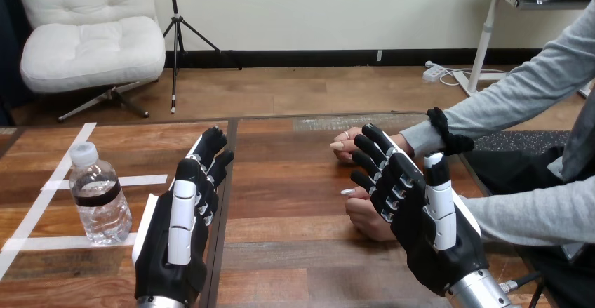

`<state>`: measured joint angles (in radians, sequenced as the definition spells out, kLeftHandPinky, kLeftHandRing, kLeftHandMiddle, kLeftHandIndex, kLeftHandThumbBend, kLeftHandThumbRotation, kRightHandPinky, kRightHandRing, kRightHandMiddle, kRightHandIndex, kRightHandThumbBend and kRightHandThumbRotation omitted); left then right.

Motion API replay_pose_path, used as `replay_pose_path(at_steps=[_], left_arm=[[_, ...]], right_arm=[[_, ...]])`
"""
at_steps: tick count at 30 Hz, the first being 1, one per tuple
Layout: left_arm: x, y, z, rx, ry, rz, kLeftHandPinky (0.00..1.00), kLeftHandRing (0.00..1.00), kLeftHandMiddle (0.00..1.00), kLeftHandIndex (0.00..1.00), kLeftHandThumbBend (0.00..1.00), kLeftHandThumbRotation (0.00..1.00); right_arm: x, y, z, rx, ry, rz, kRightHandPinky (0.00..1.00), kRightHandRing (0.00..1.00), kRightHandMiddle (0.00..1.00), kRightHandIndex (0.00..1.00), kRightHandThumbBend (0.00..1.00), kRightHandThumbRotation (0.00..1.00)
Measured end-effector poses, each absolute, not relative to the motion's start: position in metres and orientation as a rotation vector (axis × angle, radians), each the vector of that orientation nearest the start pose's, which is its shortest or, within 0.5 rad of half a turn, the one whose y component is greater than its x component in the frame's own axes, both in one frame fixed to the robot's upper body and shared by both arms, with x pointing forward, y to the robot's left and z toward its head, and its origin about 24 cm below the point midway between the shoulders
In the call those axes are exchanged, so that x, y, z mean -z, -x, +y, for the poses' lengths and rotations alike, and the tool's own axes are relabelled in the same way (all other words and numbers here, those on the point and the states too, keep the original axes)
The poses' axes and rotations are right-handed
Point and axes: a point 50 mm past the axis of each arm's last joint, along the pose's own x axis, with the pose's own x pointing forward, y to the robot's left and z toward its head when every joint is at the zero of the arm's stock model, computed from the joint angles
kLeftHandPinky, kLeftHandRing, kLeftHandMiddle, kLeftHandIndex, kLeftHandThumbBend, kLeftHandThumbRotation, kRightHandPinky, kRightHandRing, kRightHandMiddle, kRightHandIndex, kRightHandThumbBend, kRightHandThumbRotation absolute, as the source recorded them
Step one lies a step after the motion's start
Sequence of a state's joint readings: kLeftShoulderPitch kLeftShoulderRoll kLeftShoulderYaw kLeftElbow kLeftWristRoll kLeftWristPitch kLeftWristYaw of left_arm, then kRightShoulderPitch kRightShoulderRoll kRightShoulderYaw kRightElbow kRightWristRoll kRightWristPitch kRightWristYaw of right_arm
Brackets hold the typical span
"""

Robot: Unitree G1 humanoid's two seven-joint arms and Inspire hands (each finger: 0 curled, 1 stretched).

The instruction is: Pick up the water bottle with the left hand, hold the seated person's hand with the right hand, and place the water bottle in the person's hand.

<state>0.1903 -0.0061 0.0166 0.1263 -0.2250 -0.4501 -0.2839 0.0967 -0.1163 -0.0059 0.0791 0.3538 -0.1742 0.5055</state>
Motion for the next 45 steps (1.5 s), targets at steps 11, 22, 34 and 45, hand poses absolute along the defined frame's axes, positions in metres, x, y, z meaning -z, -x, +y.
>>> replay_pose_path(at_steps=[11,22,34,45], left_arm=[[-0.015,-0.205,0.159,0.128,0.179,-0.174,0.95,0.91,0.93,0.9,0.58,0.99],[-0.015,-0.205,0.159,0.126,0.18,-0.173,0.95,0.93,0.94,0.91,0.58,0.99],[-0.015,-0.205,0.161,0.127,0.177,-0.168,0.97,0.94,0.93,0.9,0.66,0.94],[-0.024,-0.216,0.168,0.077,0.17,-0.212,0.96,0.92,0.9,0.88,0.72,0.9]], right_arm=[[-0.025,-0.226,-0.161,-0.422,-0.222,-0.063,1.0,1.0,0.98,0.96,0.85,1.0],[-0.025,-0.226,-0.161,-0.422,-0.222,-0.063,1.0,0.99,0.97,0.96,0.86,1.0],[-0.025,-0.226,-0.161,-0.423,-0.221,-0.063,1.0,0.99,0.97,0.95,0.85,1.0],[-0.025,-0.226,-0.161,-0.423,-0.22,-0.063,1.0,0.99,0.96,0.95,0.85,1.0]])
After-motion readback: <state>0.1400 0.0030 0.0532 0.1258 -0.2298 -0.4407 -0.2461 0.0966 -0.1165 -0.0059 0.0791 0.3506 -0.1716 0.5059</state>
